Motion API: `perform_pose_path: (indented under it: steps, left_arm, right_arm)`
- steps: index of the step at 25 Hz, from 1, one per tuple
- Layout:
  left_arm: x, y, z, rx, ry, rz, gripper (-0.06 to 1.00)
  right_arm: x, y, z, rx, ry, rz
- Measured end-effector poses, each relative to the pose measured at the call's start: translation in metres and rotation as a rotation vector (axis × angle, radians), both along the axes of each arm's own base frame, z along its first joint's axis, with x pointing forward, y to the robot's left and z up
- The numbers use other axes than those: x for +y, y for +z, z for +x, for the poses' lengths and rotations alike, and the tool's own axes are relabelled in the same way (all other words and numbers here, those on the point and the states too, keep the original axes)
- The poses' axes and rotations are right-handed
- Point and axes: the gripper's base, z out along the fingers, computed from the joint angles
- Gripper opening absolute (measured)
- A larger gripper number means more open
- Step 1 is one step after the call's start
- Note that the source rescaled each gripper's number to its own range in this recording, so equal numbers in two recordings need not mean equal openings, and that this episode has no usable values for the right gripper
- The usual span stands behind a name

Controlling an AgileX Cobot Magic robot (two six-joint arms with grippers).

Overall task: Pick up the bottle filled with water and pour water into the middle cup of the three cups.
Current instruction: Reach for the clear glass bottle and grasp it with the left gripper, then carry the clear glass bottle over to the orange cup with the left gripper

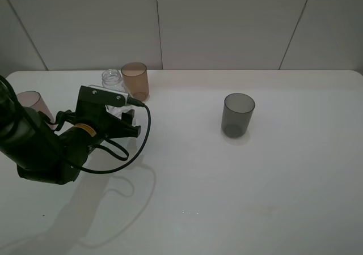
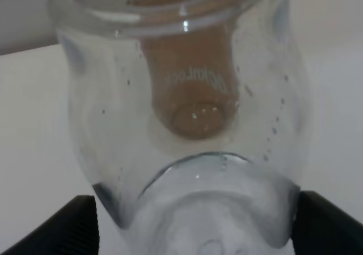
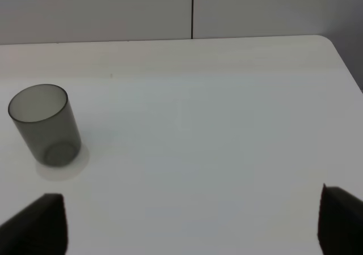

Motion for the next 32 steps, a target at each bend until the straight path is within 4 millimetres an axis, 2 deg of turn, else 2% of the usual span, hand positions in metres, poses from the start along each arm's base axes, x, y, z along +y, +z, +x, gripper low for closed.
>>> perform_pose_path:
  steps: [24, 32]
  left_arm:
    - [0.001, 0.001, 0.003, -0.007, 0.015, 0.002, 0.54]
    - [0.003, 0.004, 0.013, -0.032, 0.017, -0.011, 0.54]
  right_arm:
    - [0.000, 0.000, 0.000, 0.000, 0.000, 0.000]
    - [0.000, 0.000, 0.000, 0.000, 0.000, 0.000]
